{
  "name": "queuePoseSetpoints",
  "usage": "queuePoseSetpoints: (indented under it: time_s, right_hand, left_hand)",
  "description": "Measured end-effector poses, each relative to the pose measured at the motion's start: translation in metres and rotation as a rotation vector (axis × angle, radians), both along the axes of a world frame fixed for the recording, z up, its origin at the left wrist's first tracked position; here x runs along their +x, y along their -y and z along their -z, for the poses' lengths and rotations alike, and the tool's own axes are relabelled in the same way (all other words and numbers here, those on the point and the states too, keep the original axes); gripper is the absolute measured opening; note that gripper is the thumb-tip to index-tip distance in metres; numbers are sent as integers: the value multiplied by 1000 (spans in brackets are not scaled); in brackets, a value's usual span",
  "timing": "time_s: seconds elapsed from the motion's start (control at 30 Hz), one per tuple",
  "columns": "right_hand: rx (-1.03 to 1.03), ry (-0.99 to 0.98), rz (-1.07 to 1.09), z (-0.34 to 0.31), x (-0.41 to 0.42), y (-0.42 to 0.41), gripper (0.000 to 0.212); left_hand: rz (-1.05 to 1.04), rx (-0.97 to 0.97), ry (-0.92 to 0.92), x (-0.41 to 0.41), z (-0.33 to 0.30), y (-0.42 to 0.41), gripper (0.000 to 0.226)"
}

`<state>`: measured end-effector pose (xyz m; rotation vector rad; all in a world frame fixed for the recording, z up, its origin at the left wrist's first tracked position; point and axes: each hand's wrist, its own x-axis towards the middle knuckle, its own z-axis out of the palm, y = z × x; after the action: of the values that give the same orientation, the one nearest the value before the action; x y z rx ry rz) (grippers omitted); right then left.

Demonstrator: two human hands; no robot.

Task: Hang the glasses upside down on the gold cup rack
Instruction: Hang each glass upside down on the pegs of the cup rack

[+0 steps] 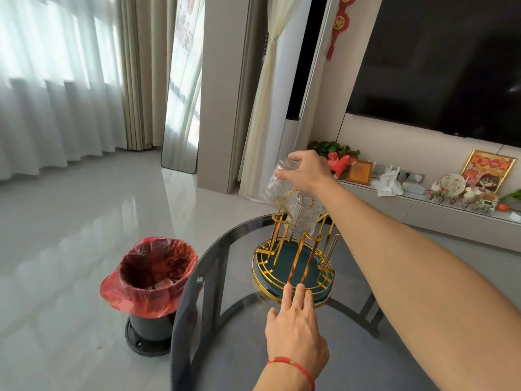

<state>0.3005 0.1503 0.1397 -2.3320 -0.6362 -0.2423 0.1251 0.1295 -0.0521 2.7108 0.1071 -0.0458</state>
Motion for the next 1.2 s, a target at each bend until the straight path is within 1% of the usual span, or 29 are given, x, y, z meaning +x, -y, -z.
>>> queuePoseSetpoints:
  time_s: [0.2,0.47,0.63,0.73,0.83,0.9,0.97,1.03,1.13,1.2]
  right_hand:
    - [-237,4,25,18,1,-4,73]
    - [-567,60,48,23,7,-7,71]
    - [-665,90,54,25,7,-11,71]
    - [-698,102,37,26,7,-12,68]
    - [-780,204,44,29,3,-12,65]
    - [-861,316,66,34,-2,-11,56]
    - [-873,390,85,39,-9,-5,49]
    - [-825,428,70,44,-14,4,47]
    - [-696,407,-32,50,-26,25,50]
    - [-628,368,-83,53,-37,41,56]
  left_hand:
    - [21,-5,-42,-2,-1,-3,84]
    - [22,-29,-57,-1,1,-4,85]
    - [-19,-51,9,-2,7,-3,85]
    - [-23,-50,8,-1,8,-2,85]
    - [-26,-46,4,0,7,-2,85]
    - [-32,-41,6,0,8,-1,86]
    - [-34,-32,11,0,9,0,86]
    - [-39,-18,19,0,9,1,86]
    - [-34,9,19,-1,10,1,87]
    - [-34,31,13,-1,10,0,88]
